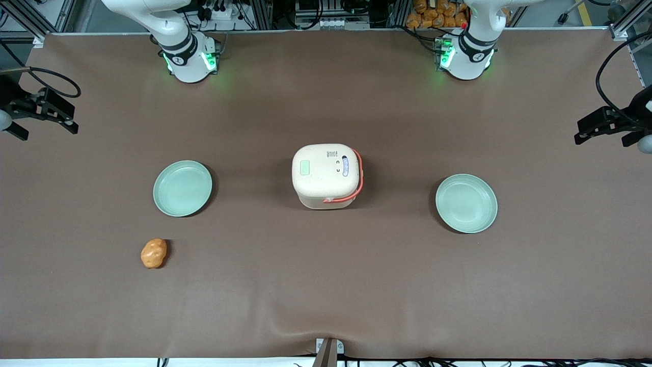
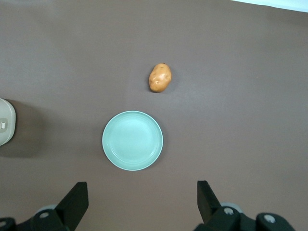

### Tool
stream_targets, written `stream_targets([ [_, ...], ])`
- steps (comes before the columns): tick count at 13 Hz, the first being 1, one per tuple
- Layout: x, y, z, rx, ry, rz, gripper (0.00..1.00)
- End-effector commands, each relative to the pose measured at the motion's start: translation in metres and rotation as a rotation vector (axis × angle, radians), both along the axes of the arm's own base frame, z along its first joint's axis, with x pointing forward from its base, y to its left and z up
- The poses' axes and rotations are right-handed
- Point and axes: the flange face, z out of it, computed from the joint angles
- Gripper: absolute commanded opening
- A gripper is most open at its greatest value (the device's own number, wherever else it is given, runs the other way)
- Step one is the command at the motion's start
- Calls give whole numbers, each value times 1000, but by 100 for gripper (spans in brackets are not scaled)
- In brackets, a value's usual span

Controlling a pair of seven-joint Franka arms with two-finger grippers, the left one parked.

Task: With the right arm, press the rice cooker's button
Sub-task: 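Move the right gripper from rest toward the white rice cooker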

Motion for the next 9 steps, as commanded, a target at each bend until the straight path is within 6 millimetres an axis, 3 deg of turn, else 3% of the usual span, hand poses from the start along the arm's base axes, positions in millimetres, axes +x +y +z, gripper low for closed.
stream_targets([
  [1, 2, -1, 4, -23, 4, 6, 100],
  [3, 2, 1, 5, -23, 1, 7, 100],
  [5, 5, 17, -1, -11, 12, 29, 100],
  [7, 12, 58, -15, -15, 29, 100, 100],
  [9, 19, 119, -40, -23, 61, 135, 100],
])
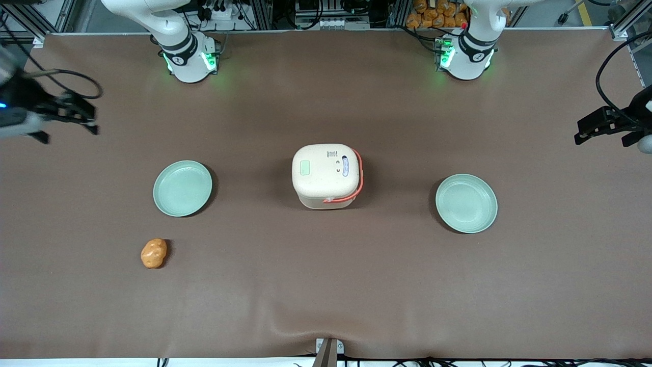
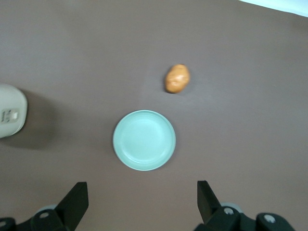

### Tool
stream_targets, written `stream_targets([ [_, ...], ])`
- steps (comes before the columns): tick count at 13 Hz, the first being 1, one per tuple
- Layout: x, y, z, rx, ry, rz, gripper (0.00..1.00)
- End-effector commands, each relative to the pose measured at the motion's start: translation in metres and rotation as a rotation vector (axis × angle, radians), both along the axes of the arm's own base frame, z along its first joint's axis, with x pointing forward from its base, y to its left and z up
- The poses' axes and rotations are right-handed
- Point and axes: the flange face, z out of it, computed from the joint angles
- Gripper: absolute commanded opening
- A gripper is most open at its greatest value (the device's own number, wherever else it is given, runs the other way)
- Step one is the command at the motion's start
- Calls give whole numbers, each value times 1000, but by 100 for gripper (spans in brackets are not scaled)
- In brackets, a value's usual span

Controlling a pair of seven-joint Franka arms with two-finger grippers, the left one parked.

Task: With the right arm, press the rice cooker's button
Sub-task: 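Move the right gripper from rest toward the white rice cooker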

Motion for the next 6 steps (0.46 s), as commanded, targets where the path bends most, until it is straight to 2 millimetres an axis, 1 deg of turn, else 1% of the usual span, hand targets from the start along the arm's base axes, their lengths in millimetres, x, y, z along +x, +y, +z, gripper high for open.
stream_targets([
  [1, 14, 74, -32, -3, 30, -23, 100],
  [3, 21, 116, -63, 51, 70, -97, 100],
  [4, 21, 141, -79, 65, 96, -112, 86],
  [5, 23, 163, -92, 84, 99, -137, 67],
  [6, 25, 183, -105, 95, 95, -166, 51],
])
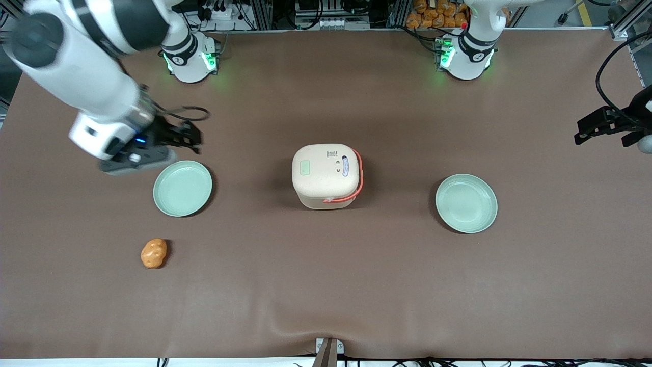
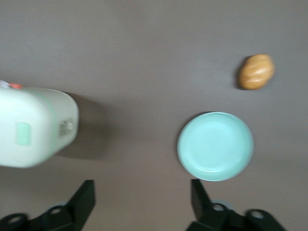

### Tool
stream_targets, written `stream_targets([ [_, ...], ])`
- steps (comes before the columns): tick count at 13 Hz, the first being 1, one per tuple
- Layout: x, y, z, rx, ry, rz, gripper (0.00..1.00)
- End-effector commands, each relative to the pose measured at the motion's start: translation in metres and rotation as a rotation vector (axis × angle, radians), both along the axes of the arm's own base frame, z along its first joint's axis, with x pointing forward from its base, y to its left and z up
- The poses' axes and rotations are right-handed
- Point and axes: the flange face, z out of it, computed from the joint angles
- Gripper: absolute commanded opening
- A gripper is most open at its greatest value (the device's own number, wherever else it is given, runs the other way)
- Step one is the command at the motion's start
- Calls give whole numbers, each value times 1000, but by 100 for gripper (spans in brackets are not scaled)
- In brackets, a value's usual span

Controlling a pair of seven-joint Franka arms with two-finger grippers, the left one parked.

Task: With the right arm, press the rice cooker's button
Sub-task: 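Move the right gripper from rest toward the white rice cooker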

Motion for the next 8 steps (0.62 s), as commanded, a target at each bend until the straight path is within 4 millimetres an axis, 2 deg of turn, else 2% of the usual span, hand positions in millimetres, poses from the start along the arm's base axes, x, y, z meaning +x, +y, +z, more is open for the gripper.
stream_targets([
  [1, 5, 52, -29, 18, 1, -74, 33],
  [3, 1, 91, -58, 8, 0, -103, 5],
  [4, -1, 108, -71, 10, -7, -119, 0],
  [6, -9, 140, -92, 9, -19, -136, 0],
  [8, -13, 156, -106, 10, -25, -147, 0],
])
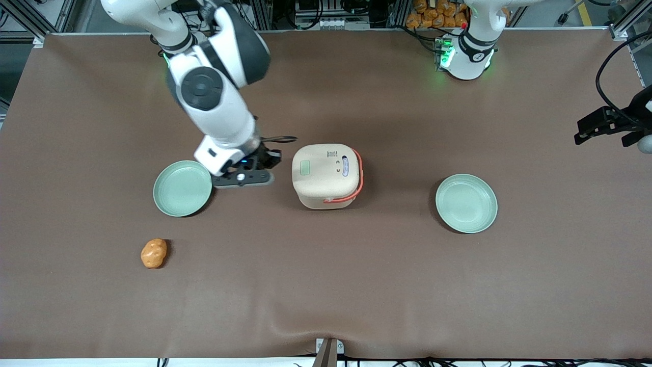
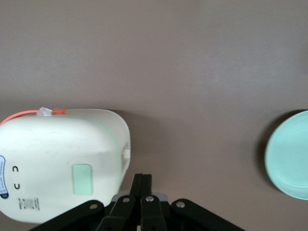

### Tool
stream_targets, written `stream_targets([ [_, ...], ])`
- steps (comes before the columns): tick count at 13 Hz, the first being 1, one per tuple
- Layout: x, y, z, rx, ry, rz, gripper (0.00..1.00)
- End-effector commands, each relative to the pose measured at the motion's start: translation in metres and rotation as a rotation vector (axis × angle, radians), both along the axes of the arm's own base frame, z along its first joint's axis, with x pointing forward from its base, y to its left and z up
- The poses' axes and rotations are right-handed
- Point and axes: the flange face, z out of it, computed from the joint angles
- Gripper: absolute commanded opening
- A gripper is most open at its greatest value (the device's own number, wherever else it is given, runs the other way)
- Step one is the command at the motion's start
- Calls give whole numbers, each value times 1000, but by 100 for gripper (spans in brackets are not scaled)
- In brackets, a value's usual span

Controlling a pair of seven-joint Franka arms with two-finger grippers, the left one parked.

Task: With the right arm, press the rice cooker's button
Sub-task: 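Lower the closed right gripper onto the rice cooker's lid button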

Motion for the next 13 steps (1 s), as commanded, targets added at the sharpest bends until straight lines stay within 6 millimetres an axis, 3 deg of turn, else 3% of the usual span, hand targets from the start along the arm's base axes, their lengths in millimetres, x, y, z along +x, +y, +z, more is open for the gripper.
stream_targets([
  [1, -5, 22, -10, 7, -3, -44, 0],
  [6, -26, 62, -38, -6, 4, -41, 0],
  [13, -35, 76, -62, -13, 3, -30, 0],
])
